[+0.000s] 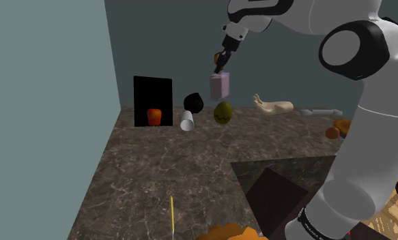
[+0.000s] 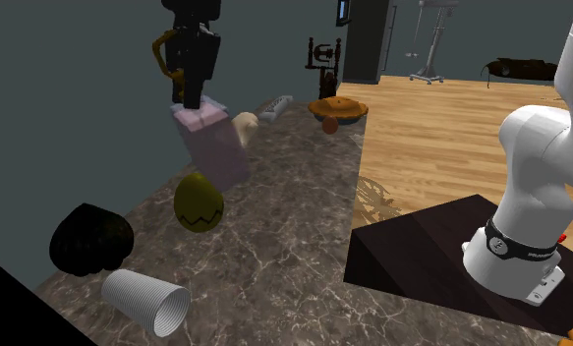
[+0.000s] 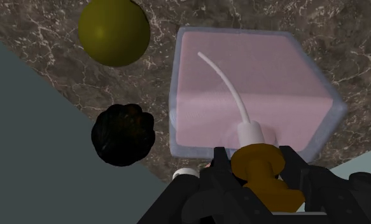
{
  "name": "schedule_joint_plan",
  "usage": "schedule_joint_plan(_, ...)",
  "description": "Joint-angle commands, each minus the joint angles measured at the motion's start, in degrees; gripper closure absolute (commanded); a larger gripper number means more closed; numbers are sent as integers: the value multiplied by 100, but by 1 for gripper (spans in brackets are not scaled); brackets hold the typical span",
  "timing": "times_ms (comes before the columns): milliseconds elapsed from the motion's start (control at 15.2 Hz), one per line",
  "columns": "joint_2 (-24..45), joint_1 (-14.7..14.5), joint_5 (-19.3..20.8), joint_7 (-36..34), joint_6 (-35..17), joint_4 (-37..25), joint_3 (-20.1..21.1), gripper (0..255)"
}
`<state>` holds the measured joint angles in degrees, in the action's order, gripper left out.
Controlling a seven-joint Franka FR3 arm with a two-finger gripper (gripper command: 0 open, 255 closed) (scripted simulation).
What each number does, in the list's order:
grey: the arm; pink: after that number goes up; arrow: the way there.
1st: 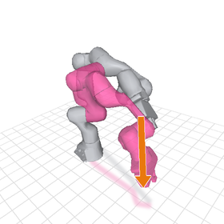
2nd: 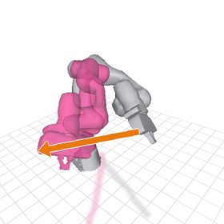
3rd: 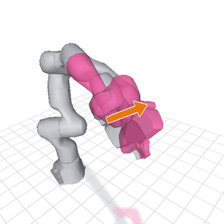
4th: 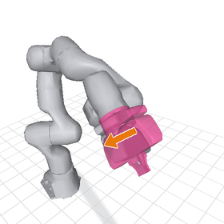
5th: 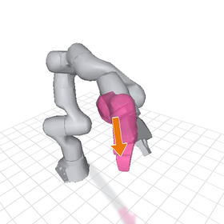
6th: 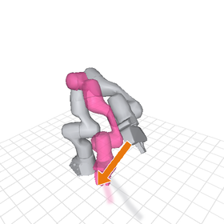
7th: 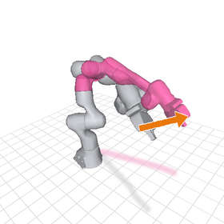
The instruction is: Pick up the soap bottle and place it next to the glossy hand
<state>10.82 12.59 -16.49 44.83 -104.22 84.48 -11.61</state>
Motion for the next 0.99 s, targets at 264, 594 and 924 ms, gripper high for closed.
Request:
schedule_joint_plan(264,-604,348,-3,675,28,735,-280,255)
schedule_joint_plan(594,-919,661,2,1257,177,1053,-560,255)
schedule_joint_plan(924,-1091,982,4,1863,387,1181,-877,255)
